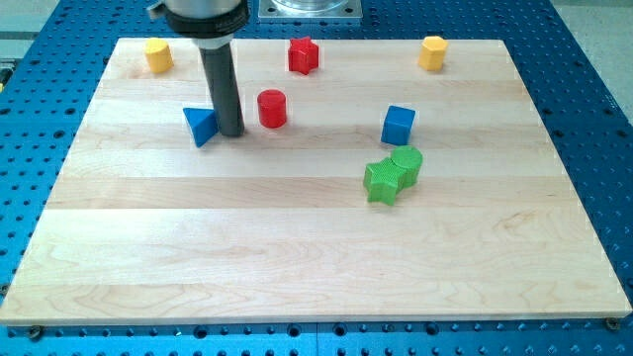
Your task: Bring the triangle at the center left side fo the board
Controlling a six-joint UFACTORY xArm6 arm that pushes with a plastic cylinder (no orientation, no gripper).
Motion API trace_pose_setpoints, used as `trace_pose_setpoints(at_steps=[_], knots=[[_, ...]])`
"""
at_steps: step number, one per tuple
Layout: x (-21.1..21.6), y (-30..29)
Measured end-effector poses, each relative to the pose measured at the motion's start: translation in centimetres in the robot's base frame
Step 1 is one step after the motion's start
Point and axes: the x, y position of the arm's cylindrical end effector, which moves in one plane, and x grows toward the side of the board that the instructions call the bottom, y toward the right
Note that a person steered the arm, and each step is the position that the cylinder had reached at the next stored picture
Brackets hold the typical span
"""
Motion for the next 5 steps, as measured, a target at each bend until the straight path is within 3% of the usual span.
trace_pose_setpoints(at_steps=[2,4,5], knots=[[2.4,-9.9],[5.5,-4.7],[6.7,-10.2]])
